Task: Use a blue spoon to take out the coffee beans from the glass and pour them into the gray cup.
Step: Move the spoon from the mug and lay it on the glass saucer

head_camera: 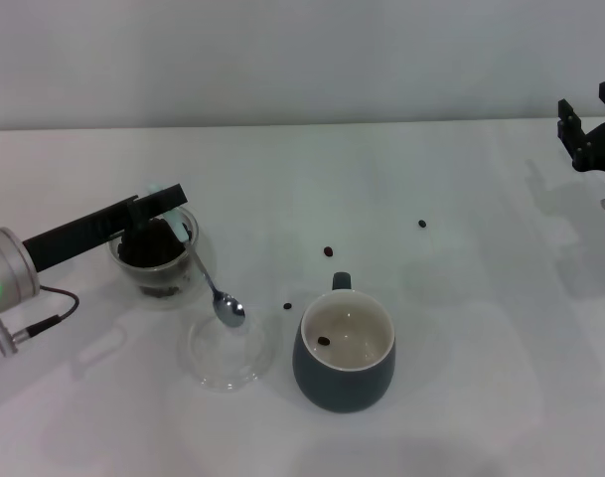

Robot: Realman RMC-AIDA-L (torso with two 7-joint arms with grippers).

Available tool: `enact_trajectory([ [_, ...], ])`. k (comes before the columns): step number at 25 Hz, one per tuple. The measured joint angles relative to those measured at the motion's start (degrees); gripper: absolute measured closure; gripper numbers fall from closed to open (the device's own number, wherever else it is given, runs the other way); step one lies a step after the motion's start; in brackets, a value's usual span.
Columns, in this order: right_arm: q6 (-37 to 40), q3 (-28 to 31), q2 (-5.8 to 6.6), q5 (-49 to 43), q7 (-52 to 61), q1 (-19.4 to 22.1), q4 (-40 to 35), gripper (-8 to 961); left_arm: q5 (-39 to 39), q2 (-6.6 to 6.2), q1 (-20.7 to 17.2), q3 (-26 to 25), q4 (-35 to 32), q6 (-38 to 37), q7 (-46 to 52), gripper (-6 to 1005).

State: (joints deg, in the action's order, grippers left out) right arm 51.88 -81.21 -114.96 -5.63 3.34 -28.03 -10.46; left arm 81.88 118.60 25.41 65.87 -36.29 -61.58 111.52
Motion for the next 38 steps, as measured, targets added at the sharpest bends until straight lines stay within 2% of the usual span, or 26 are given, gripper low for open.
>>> enact_trajectory([
  [6,0.01,0.46,-0.04,0.02,0.0,-0.03,0.0,429,1.19,-0.04,0.21,0.62,0.42,1.72,0.01,864],
  [14,0.0,1.41,-0.13,-0.08,0.0,-0.17,0.05,429,2.99,-0.12,3.75,0.68,5.79,2.72,-0.64,863],
  [28,-0.03,1.42,-0.29,-0.12,0.0,-0.18,0.0,430,4.21,0.15,6.56,1.96,11.0,3.13,-2.14,863],
  [38,-0.12,1.43,-0.26,0.0,0.0,-0.18,0.0,430,4.0,-0.14,6.7,2.04,10.68,2.64,-2.26,863],
])
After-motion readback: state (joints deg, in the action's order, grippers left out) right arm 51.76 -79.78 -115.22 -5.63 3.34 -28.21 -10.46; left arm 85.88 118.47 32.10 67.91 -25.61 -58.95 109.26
